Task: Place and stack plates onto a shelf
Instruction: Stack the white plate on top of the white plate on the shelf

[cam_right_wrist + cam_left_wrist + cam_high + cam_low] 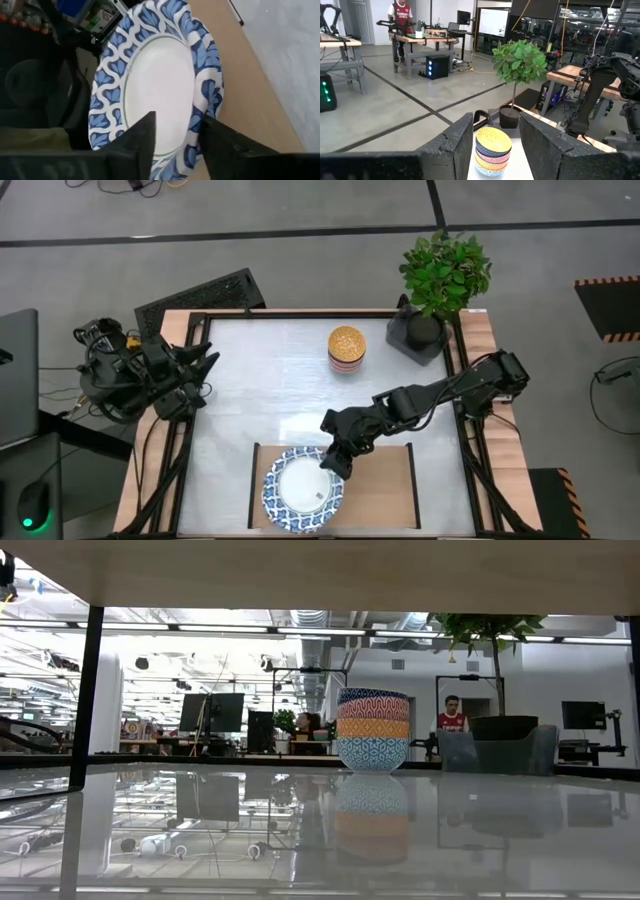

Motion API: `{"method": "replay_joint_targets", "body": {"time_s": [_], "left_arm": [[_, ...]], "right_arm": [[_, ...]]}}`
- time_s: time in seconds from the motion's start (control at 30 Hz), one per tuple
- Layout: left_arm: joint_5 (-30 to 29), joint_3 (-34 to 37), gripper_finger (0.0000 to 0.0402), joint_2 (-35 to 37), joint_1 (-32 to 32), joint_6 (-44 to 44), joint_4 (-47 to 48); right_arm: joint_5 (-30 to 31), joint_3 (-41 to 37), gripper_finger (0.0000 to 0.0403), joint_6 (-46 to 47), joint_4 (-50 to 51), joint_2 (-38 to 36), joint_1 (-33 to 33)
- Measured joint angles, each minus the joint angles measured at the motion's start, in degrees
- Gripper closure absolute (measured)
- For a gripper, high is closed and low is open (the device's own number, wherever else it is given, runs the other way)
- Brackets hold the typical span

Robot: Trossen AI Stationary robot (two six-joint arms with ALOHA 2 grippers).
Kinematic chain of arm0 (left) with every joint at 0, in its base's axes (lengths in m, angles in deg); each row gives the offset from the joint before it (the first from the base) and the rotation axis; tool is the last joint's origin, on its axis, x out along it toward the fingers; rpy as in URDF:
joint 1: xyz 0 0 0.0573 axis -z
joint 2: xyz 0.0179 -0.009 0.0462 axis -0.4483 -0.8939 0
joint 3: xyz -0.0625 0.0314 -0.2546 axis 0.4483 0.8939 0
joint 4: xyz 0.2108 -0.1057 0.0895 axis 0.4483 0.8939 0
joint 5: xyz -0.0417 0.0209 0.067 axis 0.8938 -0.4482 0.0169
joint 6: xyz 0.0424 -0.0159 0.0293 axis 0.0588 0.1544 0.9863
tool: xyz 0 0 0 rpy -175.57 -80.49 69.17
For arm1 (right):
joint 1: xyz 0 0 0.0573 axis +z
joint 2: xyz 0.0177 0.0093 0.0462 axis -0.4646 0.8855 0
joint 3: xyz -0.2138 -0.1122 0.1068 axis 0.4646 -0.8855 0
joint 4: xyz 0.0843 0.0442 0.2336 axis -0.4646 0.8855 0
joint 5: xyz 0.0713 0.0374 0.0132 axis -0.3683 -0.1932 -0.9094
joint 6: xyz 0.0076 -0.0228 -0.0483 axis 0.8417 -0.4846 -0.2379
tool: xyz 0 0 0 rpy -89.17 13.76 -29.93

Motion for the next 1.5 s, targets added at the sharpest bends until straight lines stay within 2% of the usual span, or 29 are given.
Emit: {"method": "replay_joint_targets", "body": {"time_s": [0.17,0.3,0.53,0.77,1.0,1.1,1.17,1.23,1.5], "left_arm": [[0.0,0.0,0.0258,0.0,0.0,0.0,0.0],[0.0,0.0,0.0258,0.0,0.0,0.0,0.0],[0.0,0.0,0.0258,0.0,0.0,0.0,0.0],[0.0,0.0,0.0258,0.0,0.0,0.0,0.0],[0.0,0.0,0.0258,0.0,0.0,0.0,0.0],[0.0,0.0,0.0258,0.0,0.0,0.0,0.0],[0.0,0.0,0.0258,0.0,0.0,0.0,0.0],[0.0,0.0,0.0258,0.0,0.0,0.0,0.0],[0.0,0.0,0.0258,0.0,0.0,-0.6,1.6]], "right_arm": [[-1.8,1.4,0.0199,0.6,-1.4,-0.4,-1.4],[-2.4,4.7,0.0197,-0.2,2.4,-0.5,-1.5],[-2.3,5.0,0.0205,-0.2,9.0,-0.5,-0.5],[2.7,5.9,0.0217,-2.3,13.4,-0.8,-0.4],[3.6,11.8,0.0227,-5.2,19.4,-1.5,0.1],[8.1,13.3,0.0229,-6.7,18.5,-1.7,0.5],[10.8,13.8,0.0237,-8.0,18.5,-1.7,1.1],[11.0,13.9,0.0256,-9.1,18.1,-1.7,1.3],[11.1,13.9,0.0362,-12.5,18.7,2.0,0.6]]}}
